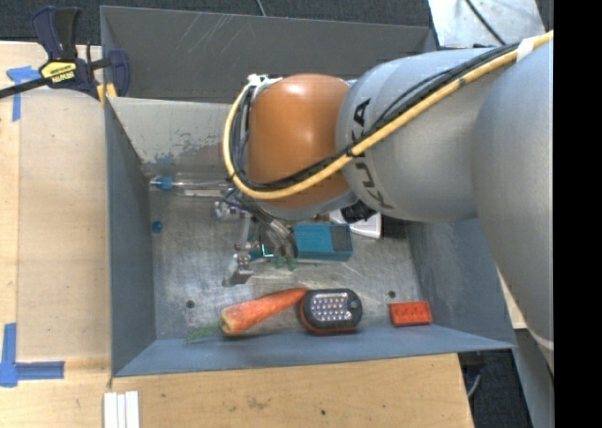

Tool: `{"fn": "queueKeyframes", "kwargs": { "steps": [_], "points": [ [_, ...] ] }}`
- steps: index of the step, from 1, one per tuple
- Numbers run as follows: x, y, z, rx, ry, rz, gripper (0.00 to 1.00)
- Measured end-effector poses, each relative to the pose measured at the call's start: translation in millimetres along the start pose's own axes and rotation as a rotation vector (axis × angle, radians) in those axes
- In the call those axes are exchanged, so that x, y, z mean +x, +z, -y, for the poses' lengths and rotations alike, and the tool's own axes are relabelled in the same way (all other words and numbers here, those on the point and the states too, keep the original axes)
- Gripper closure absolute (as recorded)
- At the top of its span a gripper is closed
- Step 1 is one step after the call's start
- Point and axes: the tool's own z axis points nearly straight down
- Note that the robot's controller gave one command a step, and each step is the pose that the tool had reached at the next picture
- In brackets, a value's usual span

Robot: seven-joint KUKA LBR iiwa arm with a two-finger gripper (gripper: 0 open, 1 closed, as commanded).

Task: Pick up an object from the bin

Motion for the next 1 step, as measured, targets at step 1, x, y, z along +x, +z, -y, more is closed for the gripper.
{"fn": "queueKeyframes", "kwargs": {
  "steps": [1],
  "points": [
    [-2.1,-3.9,0.7,-0.002,0.003,0.008,0.00]
  ]
}}
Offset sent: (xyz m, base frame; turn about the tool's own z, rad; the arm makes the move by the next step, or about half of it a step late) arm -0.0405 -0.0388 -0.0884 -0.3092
